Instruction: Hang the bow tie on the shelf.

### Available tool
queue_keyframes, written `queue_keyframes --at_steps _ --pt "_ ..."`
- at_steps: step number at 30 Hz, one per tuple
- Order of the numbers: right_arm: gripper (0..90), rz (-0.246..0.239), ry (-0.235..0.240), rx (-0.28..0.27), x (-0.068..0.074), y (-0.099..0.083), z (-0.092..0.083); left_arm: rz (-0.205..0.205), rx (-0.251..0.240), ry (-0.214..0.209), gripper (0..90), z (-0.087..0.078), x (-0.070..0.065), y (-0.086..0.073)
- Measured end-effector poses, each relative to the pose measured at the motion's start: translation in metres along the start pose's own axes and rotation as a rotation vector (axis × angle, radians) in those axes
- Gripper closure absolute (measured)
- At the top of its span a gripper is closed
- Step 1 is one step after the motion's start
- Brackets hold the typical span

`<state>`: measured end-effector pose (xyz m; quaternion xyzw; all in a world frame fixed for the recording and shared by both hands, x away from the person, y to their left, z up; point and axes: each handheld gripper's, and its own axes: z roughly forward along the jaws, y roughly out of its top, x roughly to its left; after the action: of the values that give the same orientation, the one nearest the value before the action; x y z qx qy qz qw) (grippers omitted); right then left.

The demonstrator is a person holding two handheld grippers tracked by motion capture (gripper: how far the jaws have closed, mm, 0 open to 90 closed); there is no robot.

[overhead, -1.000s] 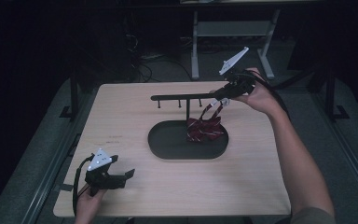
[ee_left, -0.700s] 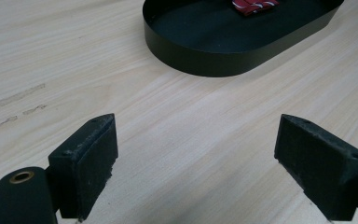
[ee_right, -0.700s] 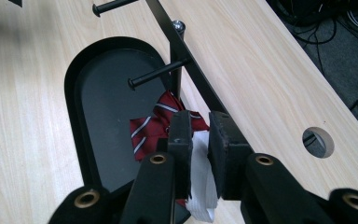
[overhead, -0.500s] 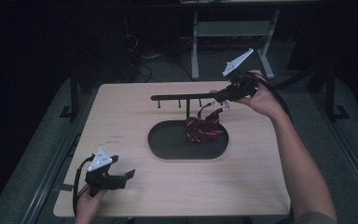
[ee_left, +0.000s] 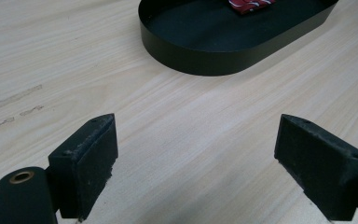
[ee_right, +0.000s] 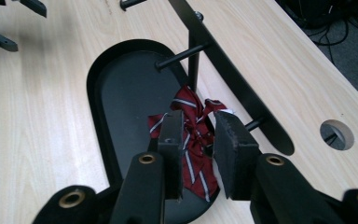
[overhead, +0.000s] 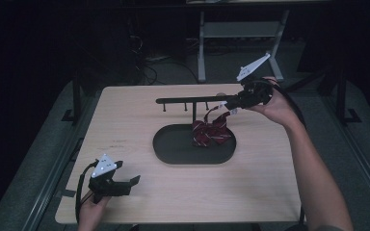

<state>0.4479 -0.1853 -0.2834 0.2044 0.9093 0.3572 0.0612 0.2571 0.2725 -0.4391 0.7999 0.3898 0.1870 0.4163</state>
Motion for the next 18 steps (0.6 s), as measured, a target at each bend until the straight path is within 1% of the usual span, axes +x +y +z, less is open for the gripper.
queue_keyframes --at_steps 1,5,8,9,11,18 --pt "69.5 0.006 0.007 -0.005 0.001 -0.003 -0.001 0.001 -0.001 0.000 13.0 0.000 0.000 0.000" --pt "67.2 0.018 0.013 -0.006 0.004 -0.009 -0.002 -0.003 0.000 0.000 13.0 0.000 -0.001 -0.001" --pt "66.8 0.018 0.011 -0.011 0.005 -0.012 -0.002 -0.002 -0.004 0.002 13.0 -0.001 -0.001 -0.001" --pt "65.9 0.026 0.013 -0.008 0.006 -0.014 -0.002 -0.003 -0.006 0.003 13.0 -0.002 -0.001 -0.001" --pt "65.4 0.021 0.012 -0.004 0.006 -0.015 -0.003 -0.003 -0.005 0.003 13.0 -0.002 -0.001 -0.001" --pt "63.2 0.031 0.014 0.002 0.010 -0.023 -0.005 -0.001 -0.002 0.002 13.0 -0.001 -0.002 -0.001"
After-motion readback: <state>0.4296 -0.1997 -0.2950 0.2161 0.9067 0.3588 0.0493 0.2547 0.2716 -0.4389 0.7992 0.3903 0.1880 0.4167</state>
